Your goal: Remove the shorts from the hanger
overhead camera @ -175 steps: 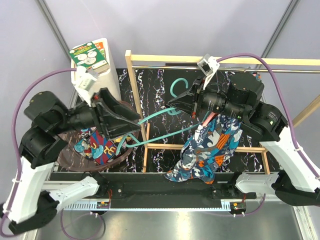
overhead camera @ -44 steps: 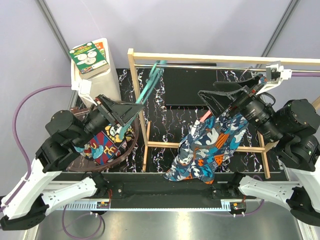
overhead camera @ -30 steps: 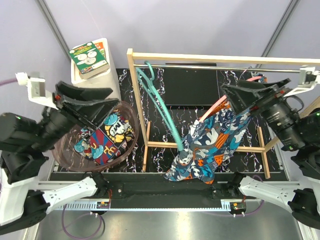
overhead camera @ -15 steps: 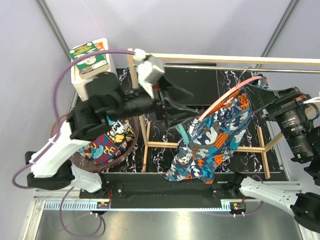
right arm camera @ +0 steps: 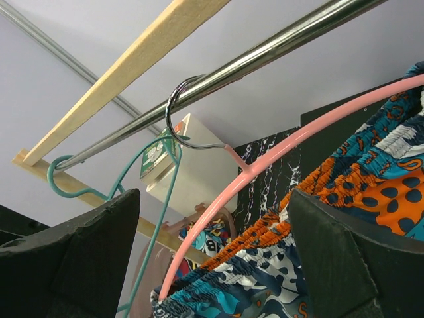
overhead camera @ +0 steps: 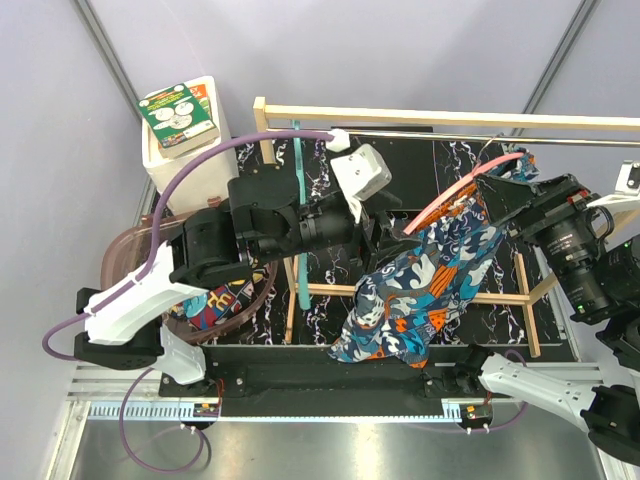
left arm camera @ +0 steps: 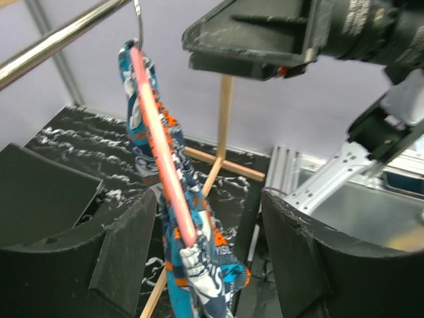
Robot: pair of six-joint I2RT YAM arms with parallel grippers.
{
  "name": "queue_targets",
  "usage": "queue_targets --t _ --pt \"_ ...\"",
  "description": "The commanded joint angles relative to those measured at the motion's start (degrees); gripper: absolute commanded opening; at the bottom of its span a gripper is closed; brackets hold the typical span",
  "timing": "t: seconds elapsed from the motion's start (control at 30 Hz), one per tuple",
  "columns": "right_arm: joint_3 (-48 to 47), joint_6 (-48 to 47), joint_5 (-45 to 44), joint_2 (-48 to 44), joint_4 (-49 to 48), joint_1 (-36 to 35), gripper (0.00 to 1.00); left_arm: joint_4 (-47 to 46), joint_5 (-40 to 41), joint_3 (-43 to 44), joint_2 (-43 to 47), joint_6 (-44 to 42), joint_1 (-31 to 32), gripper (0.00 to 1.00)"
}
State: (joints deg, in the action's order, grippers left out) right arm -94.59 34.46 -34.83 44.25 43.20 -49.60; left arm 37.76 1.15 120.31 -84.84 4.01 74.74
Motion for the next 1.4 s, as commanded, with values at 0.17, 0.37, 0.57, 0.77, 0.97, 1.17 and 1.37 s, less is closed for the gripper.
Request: queue_targets --t 0.17,0.37,0.57,0.77,0.97,1.17,1.37 --pt "-1.7 -0.7 2.3 2.5 0.0 0.0 1.00 3.9 9.6 -3.7 0.9 -1.2 3.0 0.70" --pt "-2.3 -1.9 2.9 2.9 0.5 0.0 1.00 3.9 7.7 -5.4 0.6 0.9 3.0 0.70" --pt "-2.1 -1.8 2.5 2.2 1.0 0.0 1.00 3.9 10.5 -5.6 -1.2 1.9 3.0 0.65" --pt "-2.3 -2.2 1.7 1.8 1.3 0.0 1.00 4.0 12.2 -6.3 -1.7 2.1 3.0 0.59" --pt "-2.5 -2.4 2.3 1.9 1.6 0.0 1.00 4.1 12.1 -6.1 -2.8 2.1 3.0 0.47" --pt "-2.5 -1.7 2.7 1.7 1.6 0.0 1.00 4.1 12.5 -5.5 -3.1 1.7 3.0 0.16" --pt "-3.1 -2.5 1.5 0.9 2.1 0.0 1.00 4.1 9.6 -2.5 -3.7 3.5 2.3 0.00"
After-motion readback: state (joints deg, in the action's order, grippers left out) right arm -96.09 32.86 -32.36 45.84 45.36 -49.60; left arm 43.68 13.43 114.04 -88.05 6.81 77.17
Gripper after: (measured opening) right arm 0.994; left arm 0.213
